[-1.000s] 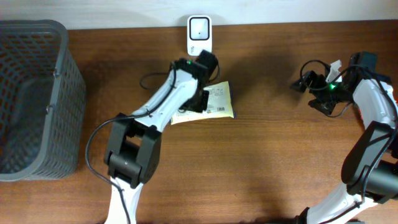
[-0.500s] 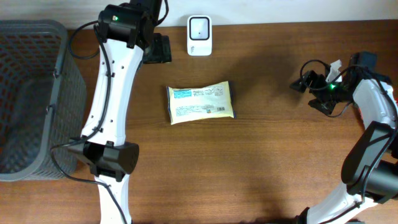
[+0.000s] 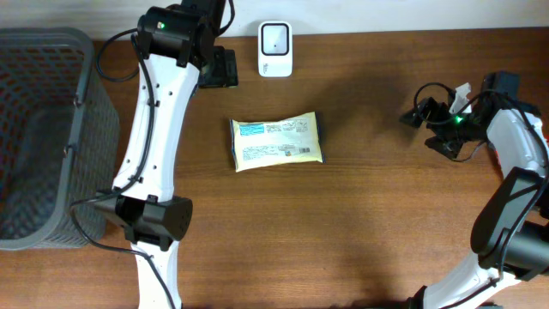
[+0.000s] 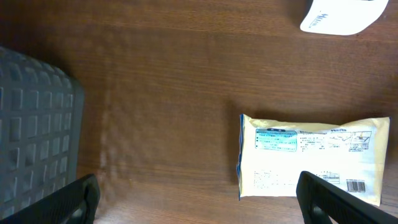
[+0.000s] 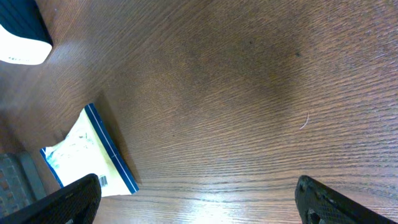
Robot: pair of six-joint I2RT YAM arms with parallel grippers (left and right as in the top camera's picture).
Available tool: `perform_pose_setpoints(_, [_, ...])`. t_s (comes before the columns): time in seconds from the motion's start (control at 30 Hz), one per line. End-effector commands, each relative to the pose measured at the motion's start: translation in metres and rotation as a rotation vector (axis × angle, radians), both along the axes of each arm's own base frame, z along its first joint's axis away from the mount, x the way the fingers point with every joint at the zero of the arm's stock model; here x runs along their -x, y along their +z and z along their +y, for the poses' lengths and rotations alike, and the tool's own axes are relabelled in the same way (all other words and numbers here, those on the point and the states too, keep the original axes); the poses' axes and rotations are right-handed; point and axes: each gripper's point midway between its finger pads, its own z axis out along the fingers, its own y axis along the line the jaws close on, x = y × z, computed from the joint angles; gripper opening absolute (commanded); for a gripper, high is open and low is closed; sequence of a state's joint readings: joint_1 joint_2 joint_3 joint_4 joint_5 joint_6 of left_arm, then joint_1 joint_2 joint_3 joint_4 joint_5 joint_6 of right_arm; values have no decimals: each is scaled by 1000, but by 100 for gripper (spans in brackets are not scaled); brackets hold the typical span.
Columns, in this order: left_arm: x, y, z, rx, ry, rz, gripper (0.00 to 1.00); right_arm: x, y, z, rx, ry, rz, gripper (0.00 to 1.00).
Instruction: Scan the item barcode
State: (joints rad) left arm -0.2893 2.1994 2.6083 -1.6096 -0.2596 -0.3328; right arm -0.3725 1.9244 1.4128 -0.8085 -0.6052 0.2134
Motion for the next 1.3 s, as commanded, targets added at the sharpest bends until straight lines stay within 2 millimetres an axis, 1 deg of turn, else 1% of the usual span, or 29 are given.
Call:
perform_pose_setpoints(0.0, [1, -1, 2, -17, 0, 5, 99, -3, 15, 23, -138, 39, -46, 99])
perform_pose_setpoints(0.1, [1, -1, 2, -17, 0, 5, 99, -5, 16, 46, -144, 94, -44, 99])
perform_pose_setpoints(0.17, [1, -1, 2, -17, 0, 5, 99, -4, 13, 74, -131, 162, -32, 99])
perform_pose_setpoints(0.23, [1, -1, 2, -17, 0, 5, 99, -5, 2, 100, -25, 233, -18, 99])
perform_pose_setpoints(0.3, [1, -1, 2, -17, 0, 5, 99, -7, -7, 120, 97, 292, -19, 99])
perform_pose_setpoints(0.37, [1, -1, 2, -17, 1, 5, 99, -10, -10, 134, 162, 330, -34, 99])
perform_pose_setpoints(0.4, [1, -1, 2, -17, 1, 5, 99, -15, -14, 145, 255, 355, -58, 99])
perform_pose_setpoints(0.47, [1, -1, 2, -17, 0, 5, 99, -19, -13, 154, 282, 373, -82, 99])
perform_pose_setpoints(0.5, [1, -1, 2, -17, 0, 5, 99, -21, -12, 157, 270, 348, -82, 99])
perform_pose_setpoints(0.57, [1, -1, 2, -17, 0, 5, 99, -27, -11, 155, 245, 276, -76, 99])
perform_pose_setpoints(0.6, [1, -1, 2, -17, 0, 5, 99, -32, -8, 155, 242, 271, -97, 99])
perform_pose_setpoints(0.67, [1, -1, 2, -17, 0, 5, 99, -35, -9, 155, 243, 270, -106, 99])
perform_pose_setpoints(0.77, [1, -1, 2, -17, 0, 5, 99, -26, -17, 156, 241, 279, -67, 99])
perform_pose_setpoints(0.87, [1, -1, 2, -17, 0, 5, 99, -25, -19, 157, 240, 281, -60, 99])
perform_pose_setpoints(1.0, [1, -1, 2, -17, 0, 5, 99, -17, -21, 156, 239, 285, -27, 99])
perform_pose_setpoints(1.27, [1, -1, 2, -17, 0, 5, 99, -16, -22, 156, 238, 286, -23, 99])
